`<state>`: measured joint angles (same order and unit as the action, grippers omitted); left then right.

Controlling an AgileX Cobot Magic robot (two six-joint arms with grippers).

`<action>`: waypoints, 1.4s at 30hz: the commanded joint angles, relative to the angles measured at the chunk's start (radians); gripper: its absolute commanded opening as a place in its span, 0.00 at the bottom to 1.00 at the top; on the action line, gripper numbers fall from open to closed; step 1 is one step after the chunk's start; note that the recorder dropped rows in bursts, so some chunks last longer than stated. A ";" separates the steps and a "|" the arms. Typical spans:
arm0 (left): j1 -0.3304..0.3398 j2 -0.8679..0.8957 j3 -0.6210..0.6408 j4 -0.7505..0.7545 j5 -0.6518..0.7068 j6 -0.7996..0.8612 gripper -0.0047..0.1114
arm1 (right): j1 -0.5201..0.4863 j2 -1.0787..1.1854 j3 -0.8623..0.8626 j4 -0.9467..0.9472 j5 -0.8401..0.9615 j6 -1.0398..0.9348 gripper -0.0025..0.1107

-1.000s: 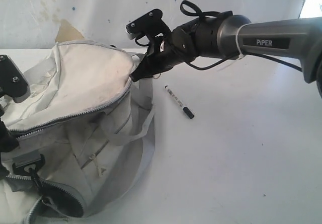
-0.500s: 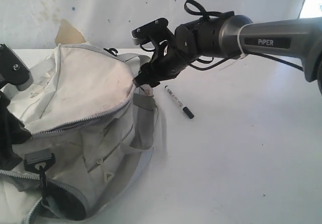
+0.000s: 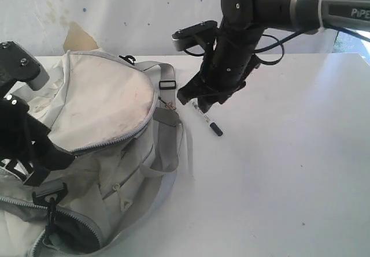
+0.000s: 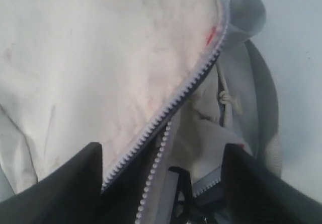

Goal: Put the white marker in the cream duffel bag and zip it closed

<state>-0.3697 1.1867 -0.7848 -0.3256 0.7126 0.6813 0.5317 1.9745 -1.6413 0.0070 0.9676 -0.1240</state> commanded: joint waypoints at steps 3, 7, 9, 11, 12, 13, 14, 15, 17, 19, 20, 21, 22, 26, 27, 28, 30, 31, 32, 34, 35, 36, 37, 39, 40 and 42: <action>-0.002 -0.010 0.005 -0.067 -0.058 0.058 0.67 | -0.088 -0.067 0.095 0.001 0.099 0.014 0.20; -0.005 -0.010 0.005 -0.216 -0.064 0.181 0.67 | -0.180 -0.087 0.230 0.001 0.045 0.014 0.10; -0.007 -0.010 0.005 -0.257 -0.064 0.214 0.67 | -0.208 -0.087 0.271 -0.019 -0.015 0.010 0.08; -0.031 0.003 0.005 -0.255 -0.075 0.224 0.67 | -0.213 -0.087 0.290 -0.071 -0.037 0.004 0.08; -0.046 0.013 0.005 -0.255 -0.077 0.240 0.67 | -0.213 -0.085 0.293 -0.086 -0.037 0.004 0.08; -0.074 0.037 0.005 -0.253 -0.088 0.242 0.67 | -0.213 -0.085 0.293 -0.086 -0.040 0.004 0.08; -0.086 0.052 0.005 -0.253 -0.106 0.242 0.67 | -0.213 -0.085 0.293 -0.089 -0.048 0.004 0.08; -0.097 0.080 0.005 -0.252 -0.157 0.234 0.67 | -0.213 -0.085 0.293 -0.089 -0.058 0.004 0.08; -0.097 0.109 0.005 -0.252 -0.196 0.234 0.67 | -0.213 -0.085 0.293 -0.089 -0.072 0.004 0.08; -0.097 0.135 0.005 -0.250 -0.213 0.239 0.67 | -0.213 -0.085 0.293 -0.089 -0.079 -0.004 0.08; -0.097 0.150 0.005 -0.252 -0.213 0.243 0.67 | -0.213 -0.085 0.293 -0.089 -0.082 -0.009 0.08; -0.097 0.162 0.003 -0.261 -0.211 0.243 0.67 | -0.213 -0.083 0.293 -0.089 -0.086 -0.009 0.08; -0.097 0.176 0.003 -0.263 -0.216 0.243 0.67 | -0.213 -0.082 0.293 -0.089 -0.092 -0.009 0.08; -0.097 0.222 0.003 -0.261 -0.278 0.243 0.67 | -0.213 -0.068 0.293 -0.089 -0.104 -0.009 0.08; -0.097 0.230 0.003 -0.261 -0.296 0.243 0.67 | -0.213 -0.064 0.293 -0.089 -0.105 -0.009 0.08; -0.097 0.238 0.003 -0.261 -0.321 0.243 0.66 | -0.213 -0.062 0.293 -0.089 -0.105 -0.009 0.08; -0.097 0.243 0.003 -0.261 -0.361 0.232 0.63 | -0.213 -0.058 0.293 -0.089 -0.105 -0.009 0.08; -0.097 0.243 0.003 -0.261 -0.366 0.232 0.58 | -0.213 -0.058 0.293 -0.089 -0.105 -0.009 0.08; -0.097 0.243 0.003 -0.261 -0.368 0.232 0.51 | -0.213 -0.058 0.293 -0.089 -0.107 -0.009 0.08; -0.097 0.243 0.003 -0.261 -0.358 0.232 0.35 | -0.213 -0.058 0.293 -0.089 -0.114 -0.009 0.08; -0.097 0.243 0.003 -0.265 -0.351 0.232 0.25 | -0.213 -0.058 0.293 -0.089 -0.123 -0.009 0.08; -0.097 0.243 0.003 -0.268 -0.346 0.232 0.14 | -0.213 -0.058 0.293 -0.085 -0.129 -0.006 0.08; -0.097 0.243 0.003 -0.273 -0.343 0.232 0.05 | -0.213 -0.058 0.293 -0.079 -0.144 -0.002 0.09; -0.097 0.243 0.003 -0.281 -0.346 0.218 0.05 | -0.213 -0.058 0.293 -0.058 -0.160 -0.002 0.11; -0.095 0.243 0.003 -0.290 -0.354 0.203 0.05 | -0.213 -0.058 0.293 -0.044 -0.168 -0.006 0.12; -0.093 0.243 0.000 -0.294 -0.372 0.177 0.05 | -0.213 -0.058 0.293 -0.020 -0.181 -0.013 0.17</action>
<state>-0.4596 1.4301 -0.7848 -0.5968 0.3678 0.8957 0.3217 1.9151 -1.3530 -0.0411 0.8132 -0.1231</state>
